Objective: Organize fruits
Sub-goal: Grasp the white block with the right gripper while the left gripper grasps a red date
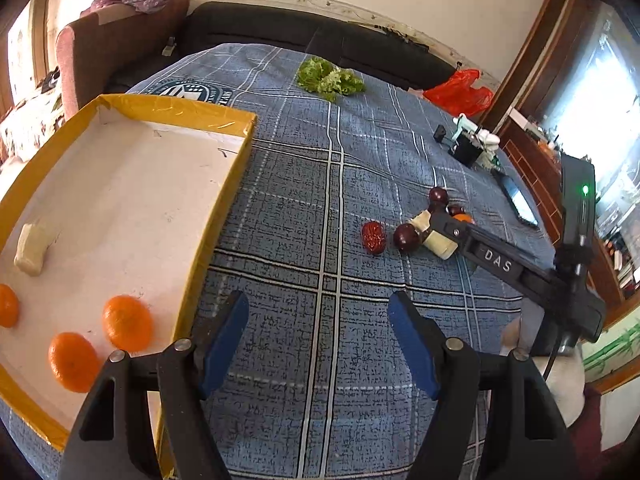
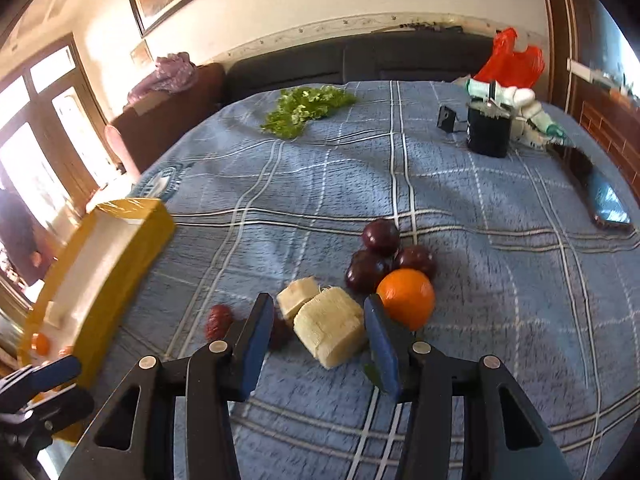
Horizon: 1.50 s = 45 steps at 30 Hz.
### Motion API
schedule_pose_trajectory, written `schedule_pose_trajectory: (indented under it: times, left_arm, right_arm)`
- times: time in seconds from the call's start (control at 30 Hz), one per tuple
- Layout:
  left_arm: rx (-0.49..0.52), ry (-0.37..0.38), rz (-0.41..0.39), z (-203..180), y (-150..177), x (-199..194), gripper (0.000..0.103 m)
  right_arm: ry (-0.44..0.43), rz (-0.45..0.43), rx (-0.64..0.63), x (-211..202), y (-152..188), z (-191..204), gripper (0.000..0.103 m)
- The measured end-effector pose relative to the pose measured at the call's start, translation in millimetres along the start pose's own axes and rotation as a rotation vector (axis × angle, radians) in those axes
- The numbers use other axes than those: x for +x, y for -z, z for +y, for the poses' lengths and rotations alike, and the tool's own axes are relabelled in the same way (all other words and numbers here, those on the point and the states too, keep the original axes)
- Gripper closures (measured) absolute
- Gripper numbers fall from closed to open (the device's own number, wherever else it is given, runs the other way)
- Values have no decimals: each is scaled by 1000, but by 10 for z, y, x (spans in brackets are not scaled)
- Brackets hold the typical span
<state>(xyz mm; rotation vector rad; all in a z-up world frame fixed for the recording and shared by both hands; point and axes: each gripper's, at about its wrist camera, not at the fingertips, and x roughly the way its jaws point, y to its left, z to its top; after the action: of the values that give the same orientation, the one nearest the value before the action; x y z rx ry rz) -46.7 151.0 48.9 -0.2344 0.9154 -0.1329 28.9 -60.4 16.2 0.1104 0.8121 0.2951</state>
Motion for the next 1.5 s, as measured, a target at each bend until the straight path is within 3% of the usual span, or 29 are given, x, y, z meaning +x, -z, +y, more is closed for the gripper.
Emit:
schedule_pose_trajectory:
  times: [0.23, 0.3, 0.57, 0.73, 0.87, 1.0, 1.2, 1.37, 1.5]
  left_arm:
    - [42, 12, 5, -166, -96, 243, 31]
    - [67, 29, -5, -247, -170, 338, 32]
    - [151, 60, 16, -468, -369, 809, 58]
    - [188, 64, 33, -525, -375, 996, 84]
    - [189, 32, 13, -566, -361, 971, 84]
    - [137, 32, -33, -499, -352, 684, 84]
    - [59, 2, -132, -195, -297, -125, 83]
    - [4, -136, -219, 393, -278, -823, 83]
    - [-42, -244, -220, 943, -257, -1028, 83]
  right_arm:
    - [1, -4, 9, 75, 24, -117, 51]
    - [-10, -4, 22, 64, 17, -154, 57]
    - [-113, 3, 108, -22, -9, -324, 61]
    - [-149, -4, 123, -79, -26, -321, 61]
    - [-172, -4, 138, -98, -32, -320, 61]
    - [-179, -25, 129, -154, -38, -283, 61]
    - [-181, -68, 81, -291, -22, -147, 61]
    - [-170, -110, 15, -457, 7, 161, 61]
    - [-308, -68, 8, -570, -21, 584, 60]
